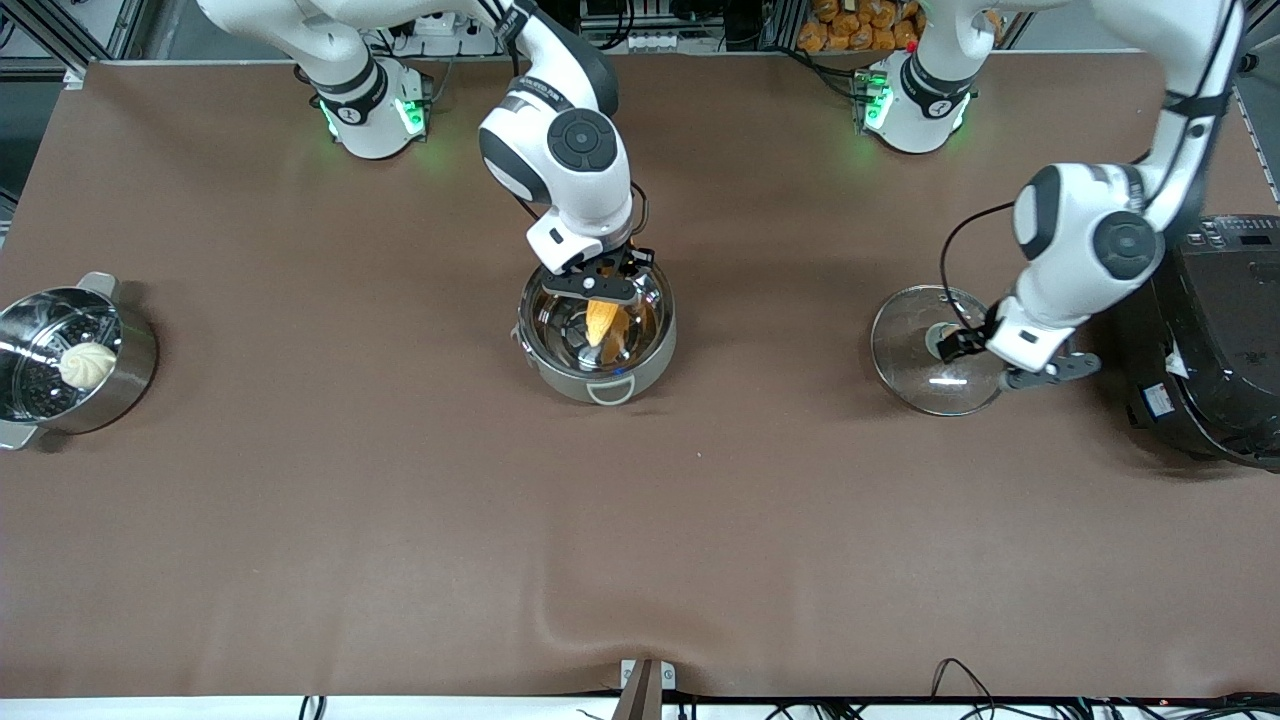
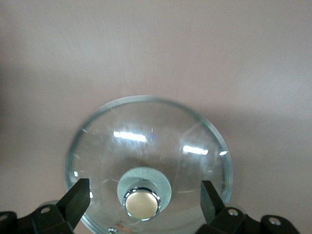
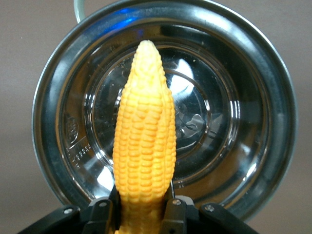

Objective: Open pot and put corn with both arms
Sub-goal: 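Set the lid down with the left gripper while the right gripper carries the corn, then lower the corn into the pot and open the right gripper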

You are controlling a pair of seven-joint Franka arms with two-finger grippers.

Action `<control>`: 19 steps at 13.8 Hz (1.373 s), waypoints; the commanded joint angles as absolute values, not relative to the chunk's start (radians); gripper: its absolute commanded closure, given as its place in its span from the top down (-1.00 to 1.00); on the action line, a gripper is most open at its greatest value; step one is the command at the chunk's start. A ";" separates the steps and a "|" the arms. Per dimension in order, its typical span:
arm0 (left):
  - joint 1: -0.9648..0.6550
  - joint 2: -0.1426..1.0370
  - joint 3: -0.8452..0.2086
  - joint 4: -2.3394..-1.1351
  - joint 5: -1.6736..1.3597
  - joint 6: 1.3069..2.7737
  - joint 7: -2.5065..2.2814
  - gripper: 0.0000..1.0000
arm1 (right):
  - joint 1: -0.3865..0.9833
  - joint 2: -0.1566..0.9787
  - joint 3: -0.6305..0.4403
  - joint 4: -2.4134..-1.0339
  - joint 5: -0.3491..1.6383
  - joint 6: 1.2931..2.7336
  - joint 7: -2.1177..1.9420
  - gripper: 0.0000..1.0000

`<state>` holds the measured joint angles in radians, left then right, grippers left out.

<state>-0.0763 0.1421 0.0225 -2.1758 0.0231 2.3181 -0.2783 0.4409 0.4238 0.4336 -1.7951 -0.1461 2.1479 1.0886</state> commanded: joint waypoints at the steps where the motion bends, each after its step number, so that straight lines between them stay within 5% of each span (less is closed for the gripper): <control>1: -0.051 0.146 0.018 -1.894 0.037 2.044 -0.269 1.00 | 0.445 0.449 0.428 -1.793 -0.195 2.174 1.117 -0.25; 2: -0.051 0.155 0.020 -1.817 0.038 1.975 -0.255 1.00 | 0.445 0.451 0.426 -1.792 -0.196 2.175 1.117 -0.20; 4: -0.046 0.155 0.020 -1.703 0.038 1.873 -0.239 1.00 | 0.446 0.451 0.423 -1.792 -0.198 2.187 1.117 0.23; 6: -0.046 0.156 0.023 -1.603 0.040 1.789 -0.238 1.00 | 0.446 0.448 0.413 -1.789 -0.212 2.194 1.117 1.00; 10: -0.044 0.155 0.020 -1.454 0.040 1.591 -0.236 1.00 | 0.440 0.442 0.384 -1.770 -0.212 2.191 1.114 1.00; 15: -0.051 0.129 0.009 -1.447 0.051 1.542 -0.210 1.00 | 0.358 0.349 0.377 -1.749 -0.195 2.177 1.059 1.00; 19: -0.037 0.072 0.015 -1.465 0.022 1.496 -0.098 1.00 | 0.287 0.204 0.249 -1.657 -0.079 1.898 0.751 1.00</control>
